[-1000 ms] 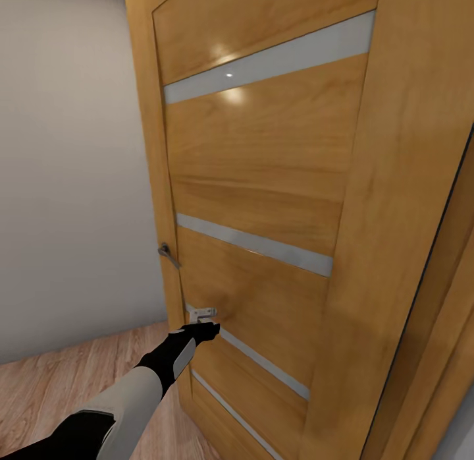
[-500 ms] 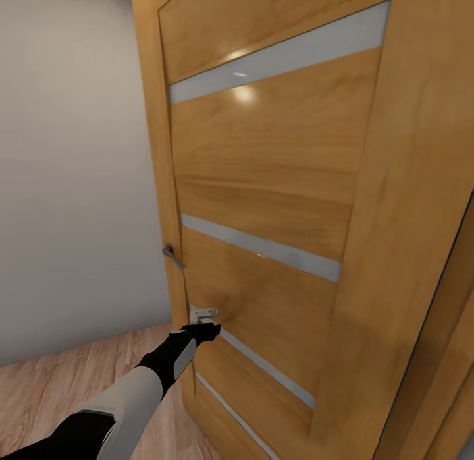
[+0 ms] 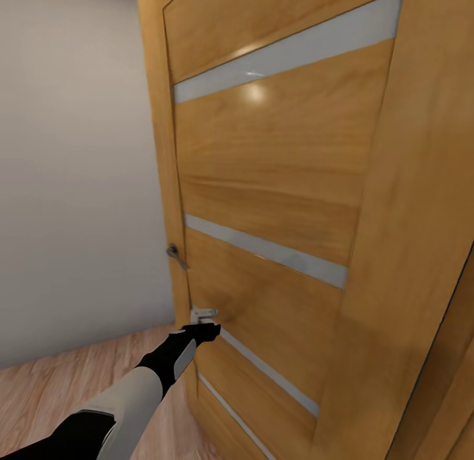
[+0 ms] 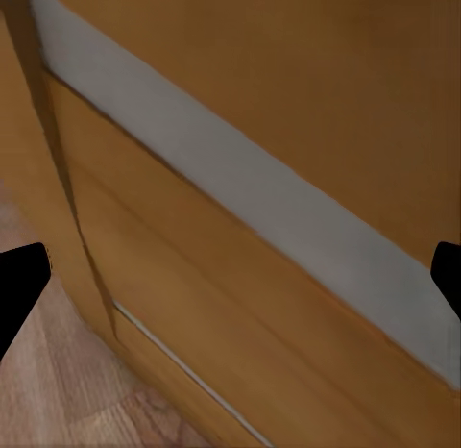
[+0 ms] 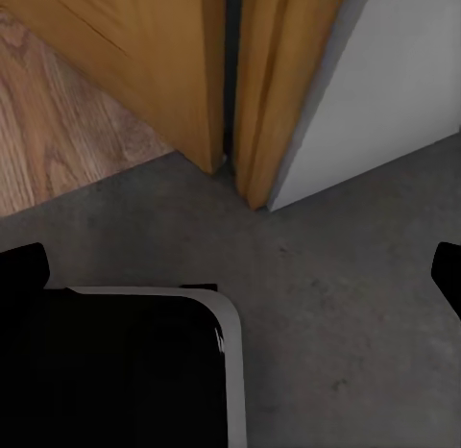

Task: Move the two storage containers from the living room to the garage. In the garage, place one container on the floor and stack the other container on top of it (either order is fine).

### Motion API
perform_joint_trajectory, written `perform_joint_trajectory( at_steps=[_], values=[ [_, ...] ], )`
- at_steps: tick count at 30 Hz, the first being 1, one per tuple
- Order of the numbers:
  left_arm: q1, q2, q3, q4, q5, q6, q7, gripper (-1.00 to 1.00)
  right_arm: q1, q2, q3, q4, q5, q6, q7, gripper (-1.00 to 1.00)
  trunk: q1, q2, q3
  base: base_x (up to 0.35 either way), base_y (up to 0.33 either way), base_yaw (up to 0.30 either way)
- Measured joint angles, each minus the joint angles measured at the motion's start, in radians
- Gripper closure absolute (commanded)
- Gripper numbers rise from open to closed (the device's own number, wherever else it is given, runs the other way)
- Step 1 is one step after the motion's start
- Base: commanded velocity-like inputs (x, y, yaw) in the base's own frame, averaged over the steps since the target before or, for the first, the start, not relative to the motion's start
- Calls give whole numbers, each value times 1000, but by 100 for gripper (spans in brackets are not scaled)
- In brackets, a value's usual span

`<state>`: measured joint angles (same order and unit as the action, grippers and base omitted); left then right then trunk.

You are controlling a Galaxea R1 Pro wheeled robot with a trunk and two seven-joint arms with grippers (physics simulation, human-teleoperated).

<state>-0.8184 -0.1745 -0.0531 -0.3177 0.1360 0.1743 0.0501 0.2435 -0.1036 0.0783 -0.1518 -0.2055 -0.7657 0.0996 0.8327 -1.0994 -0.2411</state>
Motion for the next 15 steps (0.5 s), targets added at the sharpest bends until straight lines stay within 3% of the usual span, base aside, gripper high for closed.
perform_joint_trajectory(
  at_steps=[15],
  values=[
    [-1, 0, 3, -1, -5, 0, 1, -100, 0, 0, 0, 0, 0, 0, 0, -100, 0, 0, 0, 28, 0, -15]
  ],
)
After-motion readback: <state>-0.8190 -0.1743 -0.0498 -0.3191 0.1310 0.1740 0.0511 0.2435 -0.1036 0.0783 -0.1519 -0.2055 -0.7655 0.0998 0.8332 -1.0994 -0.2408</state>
